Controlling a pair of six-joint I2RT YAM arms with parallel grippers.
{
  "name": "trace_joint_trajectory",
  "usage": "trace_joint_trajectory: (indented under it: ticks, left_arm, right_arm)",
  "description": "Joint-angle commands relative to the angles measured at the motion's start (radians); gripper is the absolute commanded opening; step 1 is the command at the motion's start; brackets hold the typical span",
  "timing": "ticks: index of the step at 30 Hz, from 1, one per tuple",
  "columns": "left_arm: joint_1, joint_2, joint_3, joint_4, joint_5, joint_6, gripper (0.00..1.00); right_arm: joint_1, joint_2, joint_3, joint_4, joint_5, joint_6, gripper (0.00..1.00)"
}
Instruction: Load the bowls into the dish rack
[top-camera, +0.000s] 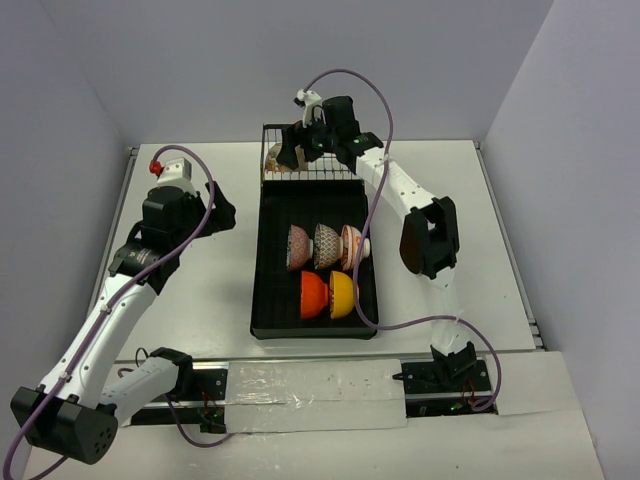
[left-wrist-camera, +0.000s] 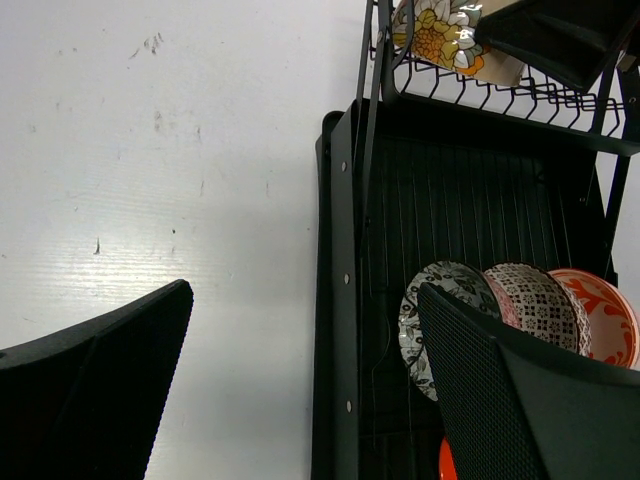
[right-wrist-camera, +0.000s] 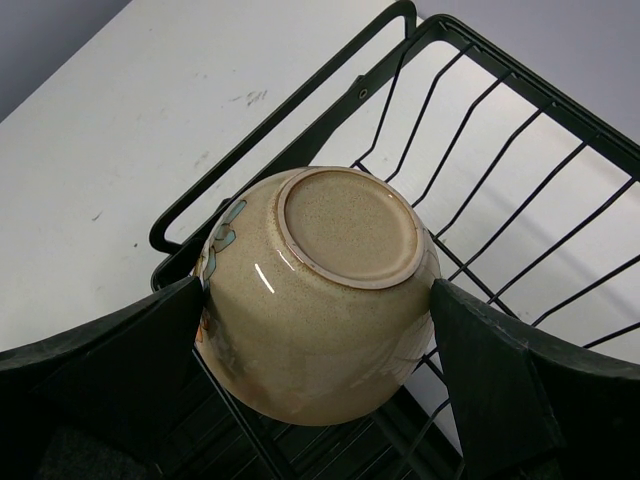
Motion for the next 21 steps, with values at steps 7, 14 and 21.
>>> trace_joint_trajectory:
  ticks: [7, 14, 21]
  left_arm:
    - [0.013, 0.003, 0.034, 0.026, 0.033, -0.017, 0.99]
    - [0.015, 0.001, 0.034, 0.026, 0.039, -0.018, 0.99]
    - [0.016, -0.002, 0.033, 0.028, 0.041, -0.018, 0.99]
  right_arm:
    - [0.037, 0.004, -0.07, -0.117, -0.05, -0.017, 1.0]
    - [0.039, -0.005, -0.081, -0.115, -0.039, -0.019, 1.0]
    - [0.039, -0.002, -0.059, -0.125, -0.031, -0.013, 1.0]
